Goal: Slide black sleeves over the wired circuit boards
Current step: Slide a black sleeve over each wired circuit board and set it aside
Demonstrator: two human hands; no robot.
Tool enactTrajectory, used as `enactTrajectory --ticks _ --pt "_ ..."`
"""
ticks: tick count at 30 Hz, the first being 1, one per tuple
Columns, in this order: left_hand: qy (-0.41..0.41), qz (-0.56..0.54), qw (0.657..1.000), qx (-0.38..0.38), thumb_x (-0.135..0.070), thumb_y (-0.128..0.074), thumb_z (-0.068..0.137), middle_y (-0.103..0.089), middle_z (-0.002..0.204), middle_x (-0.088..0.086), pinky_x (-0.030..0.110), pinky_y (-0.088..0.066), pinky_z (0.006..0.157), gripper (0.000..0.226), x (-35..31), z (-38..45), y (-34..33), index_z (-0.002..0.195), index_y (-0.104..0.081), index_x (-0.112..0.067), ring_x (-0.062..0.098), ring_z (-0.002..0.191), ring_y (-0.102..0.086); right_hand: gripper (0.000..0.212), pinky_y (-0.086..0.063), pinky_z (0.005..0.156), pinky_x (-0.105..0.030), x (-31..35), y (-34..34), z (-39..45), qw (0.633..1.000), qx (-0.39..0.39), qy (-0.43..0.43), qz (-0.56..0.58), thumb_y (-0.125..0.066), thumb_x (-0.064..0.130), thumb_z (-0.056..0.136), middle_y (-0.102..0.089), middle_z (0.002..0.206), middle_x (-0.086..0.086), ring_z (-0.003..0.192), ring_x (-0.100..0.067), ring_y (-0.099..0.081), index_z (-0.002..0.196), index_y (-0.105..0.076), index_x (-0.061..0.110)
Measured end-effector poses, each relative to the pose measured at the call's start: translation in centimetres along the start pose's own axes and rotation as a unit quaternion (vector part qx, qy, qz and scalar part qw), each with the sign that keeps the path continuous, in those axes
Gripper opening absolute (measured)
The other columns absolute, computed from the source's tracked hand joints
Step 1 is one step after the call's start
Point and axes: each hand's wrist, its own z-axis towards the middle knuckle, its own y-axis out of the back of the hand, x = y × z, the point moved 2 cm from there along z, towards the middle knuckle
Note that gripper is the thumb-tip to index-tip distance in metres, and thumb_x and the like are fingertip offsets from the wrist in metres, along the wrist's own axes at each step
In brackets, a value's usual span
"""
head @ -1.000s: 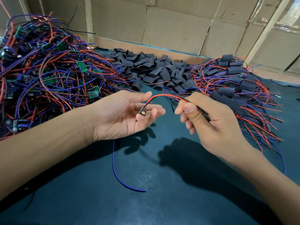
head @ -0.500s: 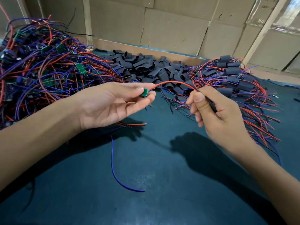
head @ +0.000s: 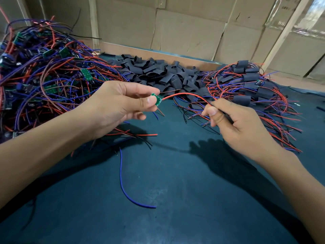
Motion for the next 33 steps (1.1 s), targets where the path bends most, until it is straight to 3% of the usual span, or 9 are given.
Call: enactTrajectory --ticks 9,12,15,21,24,26,28,31,33 --pt "-0.133 0.081 0.987 -0.028 -0.024 -0.08 0.073 -0.077 0.088 0.006 0.023 -0.056 0.07 0.023 -0.5 -0.4 -0.8 0.096 -0.079 -0.022 0.021 0.077 -0.069 0.022 -0.033 0.058 -0.012 1.1 -0.7 0.0 0.998 0.027 0.01 -0.057 -0.054 0.05 0.099 -0.048 0.06 0.005 0.061 -0.004 -0.047 0.082 -0.05 0.036" --pt "-0.163 0.059 0.985 -0.014 -0.019 -0.082 0.075 -0.076 0.084 0.003 0.023 -0.055 0.073 0.019 -0.5 -0.7 -1.6 0.093 -0.08 -0.024 0.019 0.07 -0.067 0.043 -0.047 0.061 -0.035 1.5 -1.1 0.0 0.994 0.045 -0.032 -0.091 -0.048 0.065 0.094 -0.055 0.063 0.003 0.062 -0.013 -0.051 0.077 -0.052 0.026" --pt "-0.192 0.064 0.979 -0.024 -0.018 -0.081 0.075 -0.075 0.078 0.0 0.022 -0.054 0.074 0.017 -0.6 -1.0 -2.2 0.091 -0.079 -0.024 0.017 0.067 -0.068 0.055 -0.048 0.061 -0.043 2.2 -1.2 -0.1 0.993 0.032 -0.054 -0.095 -0.05 0.069 0.09 -0.052 0.058 0.003 0.06 -0.022 -0.05 0.074 -0.051 0.016" --pt "-0.226 0.096 0.966 -0.08 -0.003 -0.077 0.084 -0.073 0.075 -0.008 0.02 -0.054 0.073 0.021 -1.1 -1.1 -2.0 0.099 -0.077 -0.018 0.015 0.067 -0.07 0.043 -0.032 0.053 -0.019 3.0 -0.8 -0.1 0.99 -0.023 -0.139 0.024 -0.071 0.056 0.083 -0.044 0.057 0.014 0.054 -0.008 -0.037 0.075 -0.049 0.02" --pt "-0.228 0.131 0.959 -0.108 -0.004 -0.075 0.087 -0.076 0.083 -0.007 0.02 -0.056 0.076 0.023 -0.9 -1.0 -1.8 0.104 -0.076 -0.02 0.014 0.072 -0.073 0.041 -0.036 0.061 -0.012 3.8 0.0 0.0 0.982 0.014 -0.132 0.135 -0.076 0.056 0.08 -0.044 0.076 0.018 0.064 -0.004 -0.039 0.112 -0.063 0.035" --pt "-0.216 0.147 0.957 -0.123 -0.005 -0.074 0.088 -0.078 0.087 -0.007 0.02 -0.056 0.079 0.024 -0.8 -0.9 -1.7 0.105 -0.076 -0.022 0.014 0.076 -0.075 0.065 -0.037 0.071 -0.006 4.0 0.5 0.1 0.978 0.035 -0.122 0.164 -0.069 0.052 0.08 -0.044 0.094 0.012 0.07 -0.001 -0.042 0.141 -0.051 0.038" --pt "-0.2 0.153 0.959 -0.127 -0.005 -0.074 0.088 -0.078 0.09 -0.006 0.018 -0.055 0.08 0.023 -0.6 -0.8 -1.5 0.106 -0.076 -0.02 0.013 0.079 -0.076 0.075 -0.034 0.08 -0.004 3.9 0.6 0.2 0.981 0.047 -0.107 0.157 -0.069 0.045 0.084 -0.042 0.102 0.006 0.081 0.003 -0.045 0.153 -0.04 0.033" --pt "-0.187 0.156 0.962 -0.124 -0.004 -0.073 0.089 -0.078 0.093 -0.008 0.015 -0.054 0.079 0.021 -0.5 -0.8 -1.5 0.106 -0.076 -0.016 0.011 0.081 -0.076 0.059 -0.033 0.081 -0.005 3.7 0.0 0.2 0.991 0.022 -0.062 0.114 -0.071 0.023 0.095 -0.05 0.1 0.004 0.09 0.004 -0.05 0.149 -0.049 0.019" --pt "-0.182 0.149 0.965 -0.118 -0.005 -0.073 0.089 -0.078 0.092 -0.006 0.018 -0.056 0.081 0.02 -0.4 -0.9 -1.6 0.106 -0.075 -0.016 0.013 0.081 -0.076 0.037 -0.036 0.073 -0.011 3.5 -0.2 0.2 0.998 -0.009 -0.017 0.054 -0.071 0.017 0.095 -0.056 0.084 0.0 0.078 -0.005 -0.051 0.132 -0.067 0.013"
